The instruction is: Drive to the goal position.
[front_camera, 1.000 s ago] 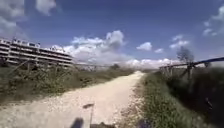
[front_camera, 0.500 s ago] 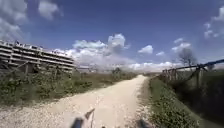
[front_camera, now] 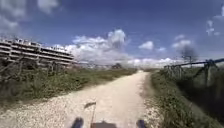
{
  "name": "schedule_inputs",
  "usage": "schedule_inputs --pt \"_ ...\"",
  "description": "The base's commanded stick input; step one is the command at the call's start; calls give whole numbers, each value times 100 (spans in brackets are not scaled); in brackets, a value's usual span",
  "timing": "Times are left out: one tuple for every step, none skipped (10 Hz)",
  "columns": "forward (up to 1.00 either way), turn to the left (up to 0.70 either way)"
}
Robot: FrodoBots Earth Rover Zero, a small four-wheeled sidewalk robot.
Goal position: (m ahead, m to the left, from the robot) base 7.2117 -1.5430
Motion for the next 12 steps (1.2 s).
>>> schedule_inputs --pt "66 -11" --pt "66 0" --pt "66 0" --pt "66 0" --pt "66 0" --pt "66 0" --pt "66 0" --pt "66 0" --pt "66 -5" --pt "66 -26" --pt "66 -19" --pt "66 0"
